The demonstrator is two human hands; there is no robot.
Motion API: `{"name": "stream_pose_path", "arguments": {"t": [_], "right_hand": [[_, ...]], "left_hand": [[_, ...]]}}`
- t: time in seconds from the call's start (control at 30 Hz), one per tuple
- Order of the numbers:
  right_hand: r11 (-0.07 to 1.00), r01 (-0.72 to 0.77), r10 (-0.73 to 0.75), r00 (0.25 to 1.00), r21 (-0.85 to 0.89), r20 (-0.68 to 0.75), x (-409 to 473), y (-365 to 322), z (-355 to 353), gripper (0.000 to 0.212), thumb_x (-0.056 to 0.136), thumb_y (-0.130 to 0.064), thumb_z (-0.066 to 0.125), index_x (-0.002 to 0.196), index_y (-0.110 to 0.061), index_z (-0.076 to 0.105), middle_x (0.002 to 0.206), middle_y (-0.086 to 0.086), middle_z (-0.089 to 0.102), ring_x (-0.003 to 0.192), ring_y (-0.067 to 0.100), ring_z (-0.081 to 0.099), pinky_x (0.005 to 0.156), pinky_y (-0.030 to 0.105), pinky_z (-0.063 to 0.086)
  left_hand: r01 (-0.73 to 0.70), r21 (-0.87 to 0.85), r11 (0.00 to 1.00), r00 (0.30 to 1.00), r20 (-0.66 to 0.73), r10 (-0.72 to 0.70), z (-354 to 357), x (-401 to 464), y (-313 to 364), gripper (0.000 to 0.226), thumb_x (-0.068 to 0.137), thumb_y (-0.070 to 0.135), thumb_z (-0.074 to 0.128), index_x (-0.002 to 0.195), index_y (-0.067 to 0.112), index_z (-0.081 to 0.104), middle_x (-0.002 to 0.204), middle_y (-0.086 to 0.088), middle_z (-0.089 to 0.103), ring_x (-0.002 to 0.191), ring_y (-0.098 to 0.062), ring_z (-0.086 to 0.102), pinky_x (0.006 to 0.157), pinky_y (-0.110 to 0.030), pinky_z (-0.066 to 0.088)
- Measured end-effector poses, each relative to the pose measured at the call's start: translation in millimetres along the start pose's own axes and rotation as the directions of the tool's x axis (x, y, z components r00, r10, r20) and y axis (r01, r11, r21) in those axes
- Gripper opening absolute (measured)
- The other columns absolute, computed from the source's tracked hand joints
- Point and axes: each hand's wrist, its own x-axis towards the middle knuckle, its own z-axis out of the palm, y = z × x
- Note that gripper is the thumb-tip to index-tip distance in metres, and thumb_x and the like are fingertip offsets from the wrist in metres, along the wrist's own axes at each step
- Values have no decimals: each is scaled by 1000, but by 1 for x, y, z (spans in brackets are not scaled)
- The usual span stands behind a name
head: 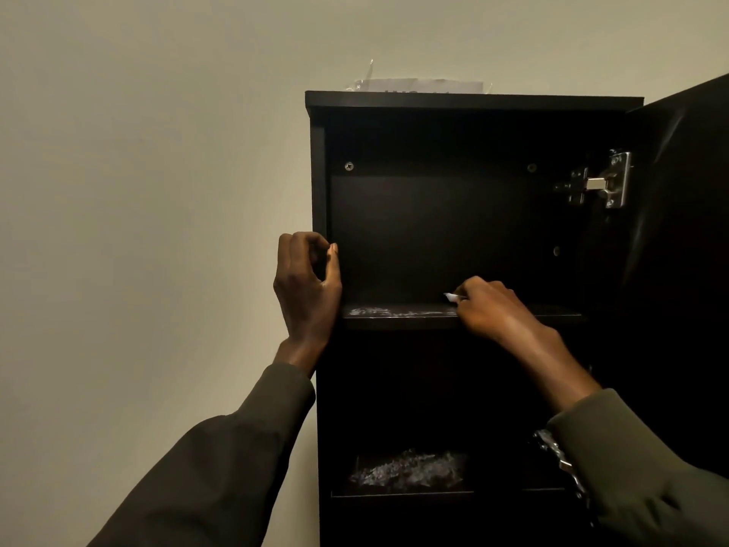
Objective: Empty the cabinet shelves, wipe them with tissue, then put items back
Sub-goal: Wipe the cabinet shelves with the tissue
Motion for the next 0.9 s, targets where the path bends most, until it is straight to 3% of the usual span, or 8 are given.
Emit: {"name": "stream_pose_path", "arguments": {"t": [0.13,0.3,0.43,0.53,0.63,0.7,0.8,0.9], "right_hand": [[990,142,-143,989,8,37,-11,-34,16,31,99,-18,47,129,-15,53,126,12,56,114,28,56,97,40,47],[927,252,-306,937,279,170,-13,-77,31,29,99,-22,50,128,-19,55,117,3,59,101,16,59,84,35,50],[667,153,-320,943,729,95,-6,-76,35,25,98,-17,53,117,-7,67,110,9,71,94,18,67,83,28,53],[509,114,-176,984,853,-26,0,-40,11,27,93,5,44,107,5,67,90,13,70,66,16,65,55,20,51],[622,112,-5,990,775,-140,9,5,-20,27,95,3,42,103,-5,67,77,8,66,62,17,62,53,25,48],[737,49,101,978,674,-182,18,33,-37,20,99,-9,47,108,-14,64,85,6,64,72,16,61,63,27,50],[933,-134,215,952,333,-219,27,59,-51,30,99,-28,52,126,-16,55,106,6,59,87,19,60,75,37,52],[990,-133,122,967,-38,-222,19,60,-49,30,98,-17,52,127,-11,52,113,13,57,94,24,62,80,40,55]], "left_hand": [[3,-14,1000,1000,-1,-3,3,-2,-3,12,86,7,70,89,8,59,92,-7,57,77,-4,46,67,-8,44],[-7,-27,1000,999,37,8,0,-1,-5,10,87,7,69,92,9,60,94,-6,56,78,-4,48,67,-11,45],[-2,-44,999,997,81,6,-6,2,0,12,86,9,71,92,9,60,92,-5,57,75,-6,48,66,-5,39],[8,-55,998,996,90,-3,-9,4,1,14,86,12,73,91,9,60,89,-3,57,71,-6,47,66,-3,36],[29,-59,998,996,83,-24,-8,3,0,15,86,15,73,93,10,61,91,-2,58,69,-4,47,66,-3,39],[41,-68,997,997,70,-37,-5,3,-1,15,86,15,73,93,11,61,91,-3,58,71,-2,48,66,-3,40],[56,-86,995,997,51,-51,-3,3,-1,18,85,18,75,94,11,61,91,0,57,70,-3,48,66,-4,40],[82,-116,990,996,39,-78,-2,4,-1,23,84,24,76,93,11,59,90,6,54,71,-6,48,65,-7,42]]}}
